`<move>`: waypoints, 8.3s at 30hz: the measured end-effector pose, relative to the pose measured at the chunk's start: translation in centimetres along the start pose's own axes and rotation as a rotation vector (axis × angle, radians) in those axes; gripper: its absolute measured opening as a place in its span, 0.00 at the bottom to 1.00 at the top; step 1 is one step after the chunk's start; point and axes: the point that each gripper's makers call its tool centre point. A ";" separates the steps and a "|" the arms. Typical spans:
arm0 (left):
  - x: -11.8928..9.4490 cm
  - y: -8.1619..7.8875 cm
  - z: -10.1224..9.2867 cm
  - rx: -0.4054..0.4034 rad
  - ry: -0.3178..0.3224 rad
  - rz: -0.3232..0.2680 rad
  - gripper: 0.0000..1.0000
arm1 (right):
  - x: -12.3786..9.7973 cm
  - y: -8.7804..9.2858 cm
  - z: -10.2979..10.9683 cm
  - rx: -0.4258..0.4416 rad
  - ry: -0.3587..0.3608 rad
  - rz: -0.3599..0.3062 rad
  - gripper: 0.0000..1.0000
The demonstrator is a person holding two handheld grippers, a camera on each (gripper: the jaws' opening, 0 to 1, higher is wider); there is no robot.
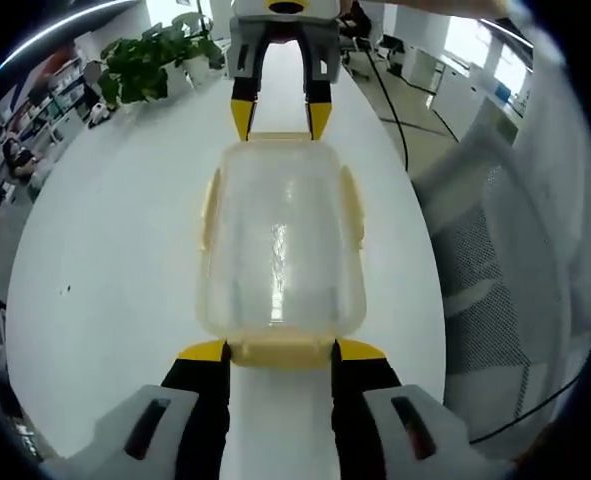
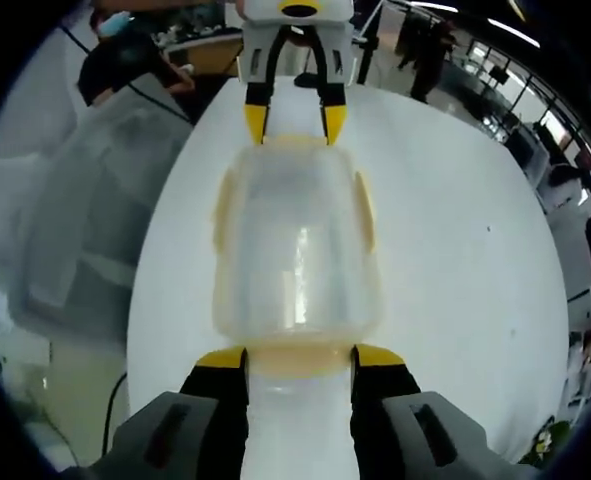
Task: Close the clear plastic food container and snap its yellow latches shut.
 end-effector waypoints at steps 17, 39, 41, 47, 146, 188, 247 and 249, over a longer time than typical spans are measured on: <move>1.4 -2.0 0.0 0.004 0.004 -0.013 0.38 | -0.8 2.3 0.2 0.003 0.000 0.014 0.38; 3.2 -1.9 0.6 0.006 0.012 -0.014 0.39 | 0.2 3.6 0.2 0.019 -0.003 0.018 0.38; 3.3 -1.9 0.6 0.007 0.012 -0.016 0.39 | 0.3 3.7 0.2 0.019 -0.009 0.018 0.38; 3.5 -1.9 0.7 0.006 0.013 -0.026 0.39 | 0.7 3.8 0.1 0.019 -0.011 0.020 0.38; 2.4 -3.1 0.9 -0.957 -0.147 -0.319 0.41 | -0.2 3.1 -0.5 1.091 0.185 0.092 0.35; 4.4 -3.5 0.3 -1.003 -0.089 -0.293 0.33 | 0.3 3.1 0.0 1.230 0.208 0.074 0.24; 2.0 -5.5 0.7 -0.145 -0.103 -0.117 0.31 | 0.1 -0.1 -0.4 0.340 0.098 0.041 0.26; 2.1 -5.5 1.0 -0.129 -0.107 -0.111 0.32 | 0.3 -0.1 -0.4 0.315 0.094 0.044 0.26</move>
Point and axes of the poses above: the point that each gripper's makers call its tool centre point, and the gripper's own axes: x roughly forward along the fingers, z roughly to its left, y roughly out of its underside, and after that the axes turned 8 degrees about y, right-handed
